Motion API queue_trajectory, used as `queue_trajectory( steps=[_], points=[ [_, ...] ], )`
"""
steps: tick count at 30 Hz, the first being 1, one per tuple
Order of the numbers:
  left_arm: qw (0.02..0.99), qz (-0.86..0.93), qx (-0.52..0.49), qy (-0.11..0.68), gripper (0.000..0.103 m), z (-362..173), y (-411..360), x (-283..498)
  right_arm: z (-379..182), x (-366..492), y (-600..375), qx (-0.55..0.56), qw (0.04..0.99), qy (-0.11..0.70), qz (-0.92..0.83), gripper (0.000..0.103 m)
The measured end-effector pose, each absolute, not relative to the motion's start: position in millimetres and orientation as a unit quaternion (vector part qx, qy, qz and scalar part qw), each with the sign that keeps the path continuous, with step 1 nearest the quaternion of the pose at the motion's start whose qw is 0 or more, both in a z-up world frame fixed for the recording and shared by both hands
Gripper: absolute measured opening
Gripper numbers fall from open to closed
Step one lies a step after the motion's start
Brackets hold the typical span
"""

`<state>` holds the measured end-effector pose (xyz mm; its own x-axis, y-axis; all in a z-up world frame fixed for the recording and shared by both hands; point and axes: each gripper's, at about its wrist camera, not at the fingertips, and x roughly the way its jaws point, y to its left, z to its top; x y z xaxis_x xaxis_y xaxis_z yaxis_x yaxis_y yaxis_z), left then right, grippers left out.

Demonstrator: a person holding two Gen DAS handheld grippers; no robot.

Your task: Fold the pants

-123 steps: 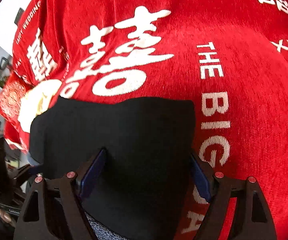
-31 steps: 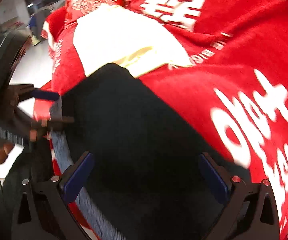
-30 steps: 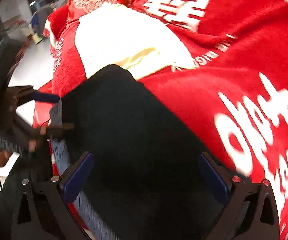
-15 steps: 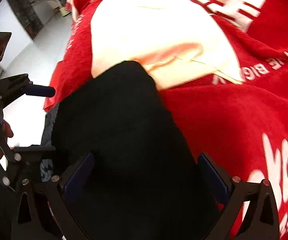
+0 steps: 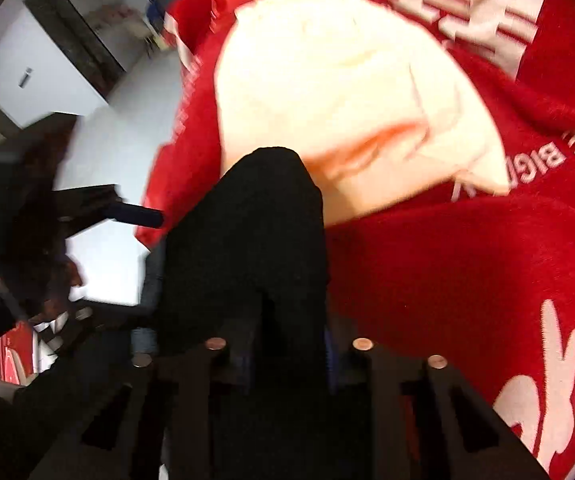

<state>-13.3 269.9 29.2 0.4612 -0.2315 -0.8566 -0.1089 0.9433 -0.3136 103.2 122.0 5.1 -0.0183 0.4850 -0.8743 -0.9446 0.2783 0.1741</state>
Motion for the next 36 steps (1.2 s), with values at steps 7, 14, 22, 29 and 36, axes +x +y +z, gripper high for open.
queue_trajectory(
  steps=[7,14,22,29,36],
  points=[
    [0.842,-0.097,-0.179,0.5,0.103,32,289,-5,31,79,103,-0.251,0.664,0.41,0.572,0.019],
    [0.826,-0.229,-0.184,0.48,0.103,40,283,23,47,61,92,-0.252,0.654,0.382,0.602,0.019],
    [0.812,-0.257,-0.074,0.519,0.05,32,230,31,38,72,93,-0.25,0.671,0.4,0.573,0.019],
    [0.826,-0.192,-0.066,0.526,0.035,48,218,18,76,73,51,-0.178,0.755,0.393,0.493,0.02],
    [0.825,-0.142,-0.038,0.545,0.034,67,194,15,23,5,8,-0.281,0.754,0.441,0.398,0.103]
  ],
)
